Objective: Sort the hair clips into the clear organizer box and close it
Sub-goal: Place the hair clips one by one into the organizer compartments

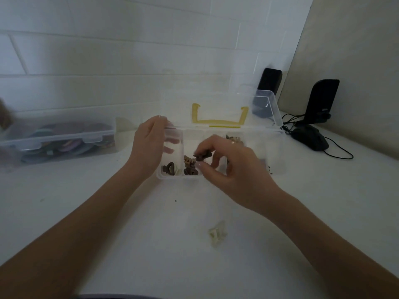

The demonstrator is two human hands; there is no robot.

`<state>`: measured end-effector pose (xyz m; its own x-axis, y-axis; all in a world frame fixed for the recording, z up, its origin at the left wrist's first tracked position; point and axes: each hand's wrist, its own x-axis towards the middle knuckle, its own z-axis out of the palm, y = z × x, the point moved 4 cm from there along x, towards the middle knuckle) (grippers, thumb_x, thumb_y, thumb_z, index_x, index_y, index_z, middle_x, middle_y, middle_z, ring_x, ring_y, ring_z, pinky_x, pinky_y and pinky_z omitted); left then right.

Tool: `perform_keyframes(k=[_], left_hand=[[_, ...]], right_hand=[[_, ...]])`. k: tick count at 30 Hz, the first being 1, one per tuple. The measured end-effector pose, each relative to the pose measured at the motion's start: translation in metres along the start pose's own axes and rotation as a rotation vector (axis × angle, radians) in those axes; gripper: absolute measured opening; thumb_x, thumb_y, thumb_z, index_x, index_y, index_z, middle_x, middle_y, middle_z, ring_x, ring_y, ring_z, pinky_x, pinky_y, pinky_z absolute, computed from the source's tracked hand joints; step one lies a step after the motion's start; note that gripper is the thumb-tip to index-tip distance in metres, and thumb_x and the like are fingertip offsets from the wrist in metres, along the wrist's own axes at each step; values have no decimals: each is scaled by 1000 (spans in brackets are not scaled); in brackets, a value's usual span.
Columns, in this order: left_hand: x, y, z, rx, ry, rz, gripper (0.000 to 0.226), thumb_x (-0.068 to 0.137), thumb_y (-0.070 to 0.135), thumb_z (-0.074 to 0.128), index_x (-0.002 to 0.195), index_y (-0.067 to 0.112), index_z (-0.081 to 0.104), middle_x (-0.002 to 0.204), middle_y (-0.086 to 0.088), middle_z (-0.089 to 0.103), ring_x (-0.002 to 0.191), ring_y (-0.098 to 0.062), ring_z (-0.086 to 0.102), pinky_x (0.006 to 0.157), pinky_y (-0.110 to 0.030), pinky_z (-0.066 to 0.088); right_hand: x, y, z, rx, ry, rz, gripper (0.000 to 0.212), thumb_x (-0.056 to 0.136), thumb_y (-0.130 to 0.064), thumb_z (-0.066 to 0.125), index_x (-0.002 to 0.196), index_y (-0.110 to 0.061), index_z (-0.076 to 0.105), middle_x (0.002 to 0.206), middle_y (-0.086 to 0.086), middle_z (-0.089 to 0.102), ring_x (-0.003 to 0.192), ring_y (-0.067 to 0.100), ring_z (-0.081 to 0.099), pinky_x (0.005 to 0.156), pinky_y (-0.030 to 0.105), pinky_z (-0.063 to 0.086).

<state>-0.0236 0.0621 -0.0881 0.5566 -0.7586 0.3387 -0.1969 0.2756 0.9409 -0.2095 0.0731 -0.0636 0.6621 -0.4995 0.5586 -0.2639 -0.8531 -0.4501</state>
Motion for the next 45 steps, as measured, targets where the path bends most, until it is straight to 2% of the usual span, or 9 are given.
perform_keyframes(k=[7,10,14,21,25,30,36,41,45], left_hand=[[2,0,-1,0,-42,6,30,96,19,35,74,13,55,73,-6,62,56,-12,62,56,-33,49],[5,2,-5,26,-52,3,29,95,17,34,74,11,54,73,-5,61,55,-10,62,57,-34,51],[7,2,-9,33,-50,-6,28,95,16,34,75,11,53,72,-6,60,52,-8,61,54,-31,51],[8,1,-9,19,-50,-25,28,95,16,34,75,11,53,71,-6,60,51,-9,61,52,-30,51],[11,0,-11,13,-55,-52,26,94,17,36,76,10,54,73,-7,60,49,-9,61,51,-29,50],[15,-2,-16,11,-48,-99,23,94,18,36,87,5,54,75,-9,60,46,-9,60,45,-24,49],[15,-2,-16,-5,-40,-119,23,94,18,37,83,7,54,74,-8,61,45,-10,59,46,-25,48],[15,-4,-17,7,-38,-135,26,95,21,36,80,10,55,75,-8,62,45,-10,59,48,-27,49],[16,-5,-17,-18,-30,-154,27,95,23,37,79,10,54,73,-8,62,44,-11,58,51,-30,48]], right_hand=[[0,24,-35,58,446,112,14,90,-14,56,96,-26,52,90,-20,59,72,4,57,54,15,44],[-3,43,-40,117,514,190,25,87,-7,61,100,-24,48,95,-19,60,72,2,57,55,14,42],[-5,54,-38,153,509,231,26,83,-8,68,97,-21,50,95,-20,64,76,3,59,60,16,46],[-6,46,-37,-122,488,77,26,85,-20,67,110,-22,62,108,-9,54,86,5,53,73,4,36],[-4,57,-53,-134,542,153,25,86,-21,64,110,-25,60,103,-9,56,81,-6,49,69,5,38],[-6,72,-44,-192,432,174,25,88,-20,62,113,-27,61,101,-7,60,84,3,50,73,4,35],[-4,69,-36,-302,395,71,35,88,-11,58,122,-18,62,116,0,60,103,16,50,92,30,38],[-5,70,-36,-516,316,101,39,83,-9,54,118,-20,65,131,4,56,107,28,54,89,46,41],[-5,58,-36,-537,357,-15,34,77,-11,50,101,-17,73,123,4,62,98,27,58,85,43,44]])
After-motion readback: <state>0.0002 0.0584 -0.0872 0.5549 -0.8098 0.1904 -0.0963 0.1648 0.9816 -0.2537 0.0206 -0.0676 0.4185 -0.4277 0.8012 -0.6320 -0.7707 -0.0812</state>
